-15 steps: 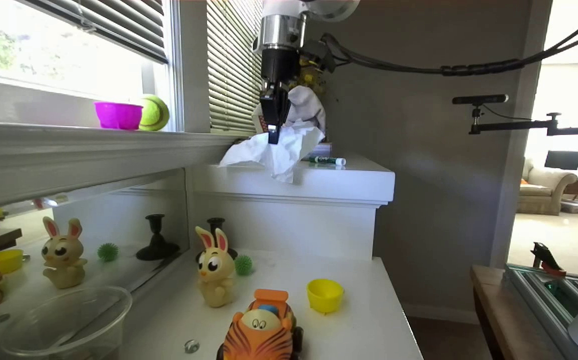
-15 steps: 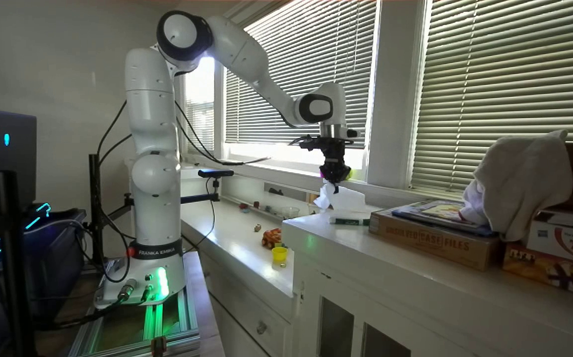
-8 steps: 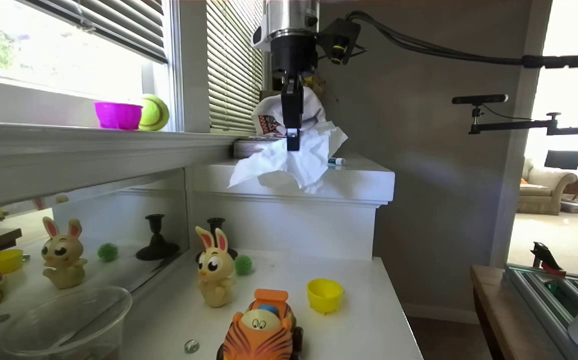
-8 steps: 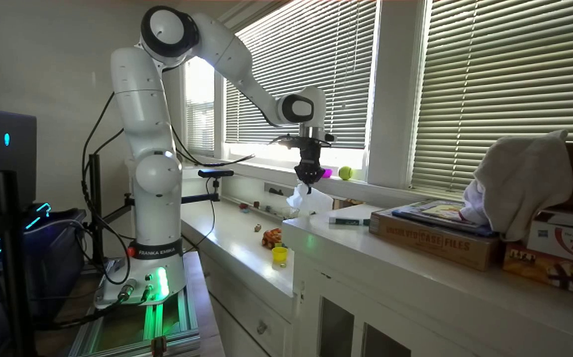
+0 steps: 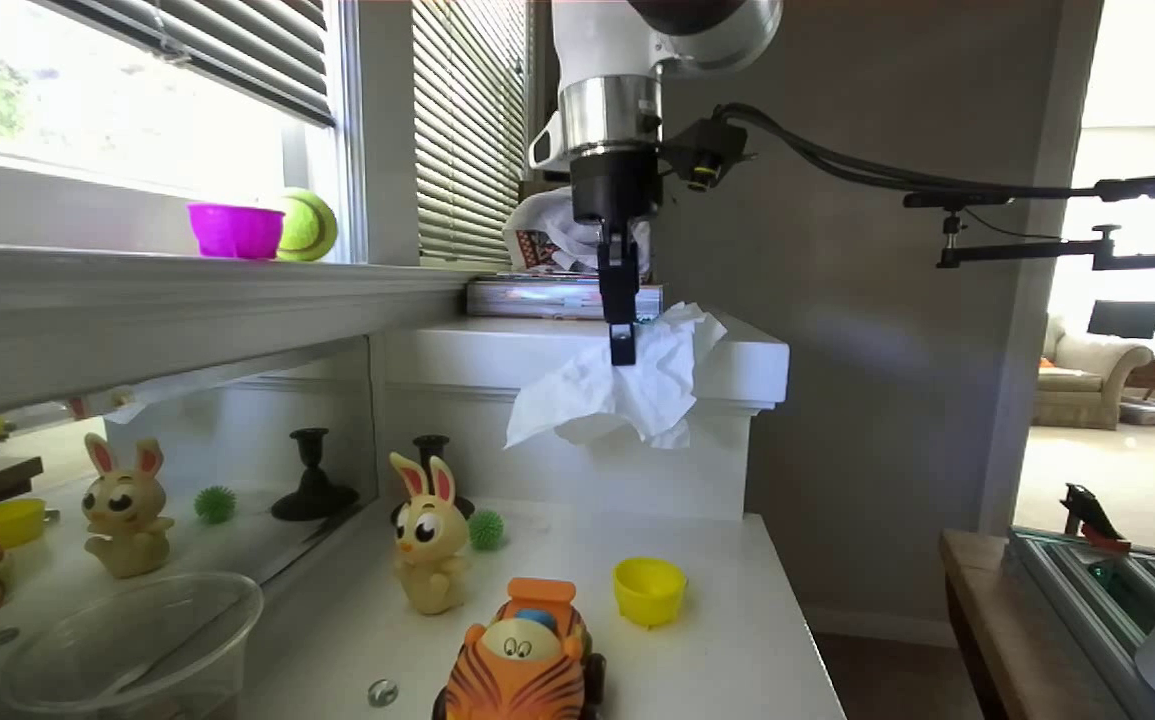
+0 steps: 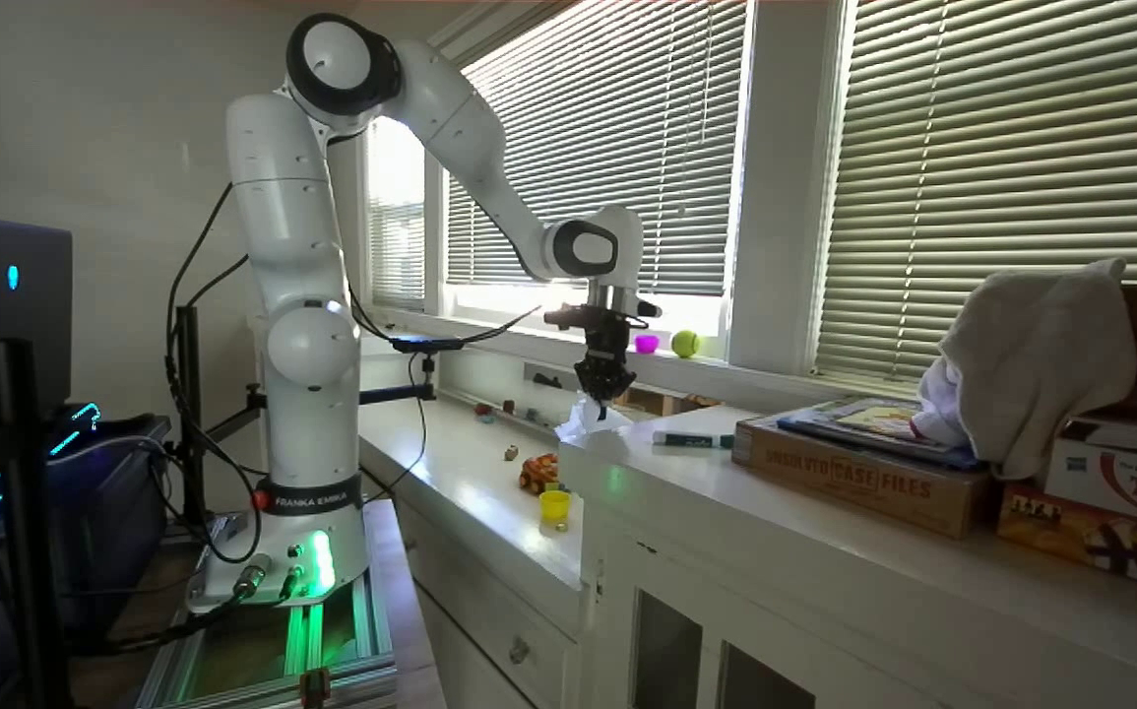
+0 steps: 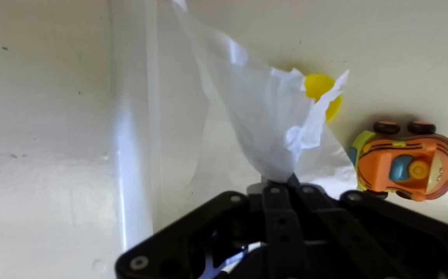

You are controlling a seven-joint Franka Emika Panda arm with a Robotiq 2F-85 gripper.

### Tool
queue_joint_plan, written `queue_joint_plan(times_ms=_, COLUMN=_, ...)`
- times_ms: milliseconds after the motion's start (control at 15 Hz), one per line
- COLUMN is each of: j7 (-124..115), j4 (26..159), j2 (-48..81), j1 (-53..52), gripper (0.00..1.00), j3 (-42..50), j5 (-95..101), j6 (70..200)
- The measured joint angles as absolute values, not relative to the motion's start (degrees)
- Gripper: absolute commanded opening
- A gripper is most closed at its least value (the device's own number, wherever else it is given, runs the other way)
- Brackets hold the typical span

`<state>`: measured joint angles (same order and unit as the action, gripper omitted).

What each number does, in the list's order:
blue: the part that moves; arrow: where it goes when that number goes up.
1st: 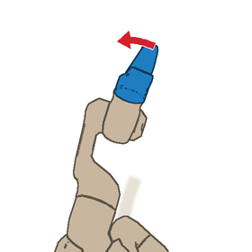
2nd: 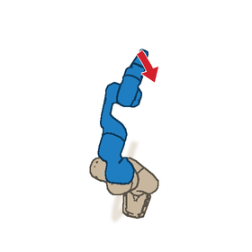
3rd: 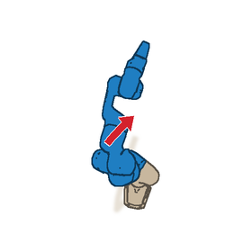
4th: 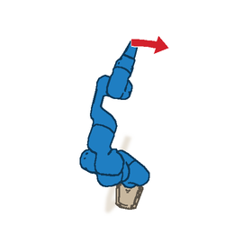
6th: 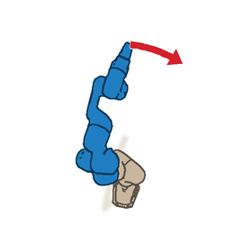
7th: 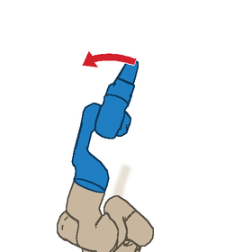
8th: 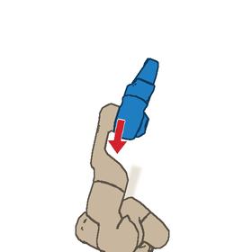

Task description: Use the paper towel to clean the surface

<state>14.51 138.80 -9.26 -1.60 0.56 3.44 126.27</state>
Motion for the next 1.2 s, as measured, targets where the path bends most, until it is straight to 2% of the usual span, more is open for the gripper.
queue_joint_plan(times_ms=600, j7=9.5, j4=140.9, j2=0.2, j1=0.2, gripper=0.0, j3=1.1, j5=7.4, j6=139.4)
queue_joint_plan(times_ms=933, j7=-2.1, j4=140.8, j2=1.2, j1=-0.3, gripper=0.0, j3=0.4, j5=15.6, j6=139.5)
queue_joint_plan(times_ms=1200, j7=-7.3, j4=140.1, j2=1.2, j1=-1.0, gripper=0.0, j3=-0.4, j5=12.2, j6=136.1)
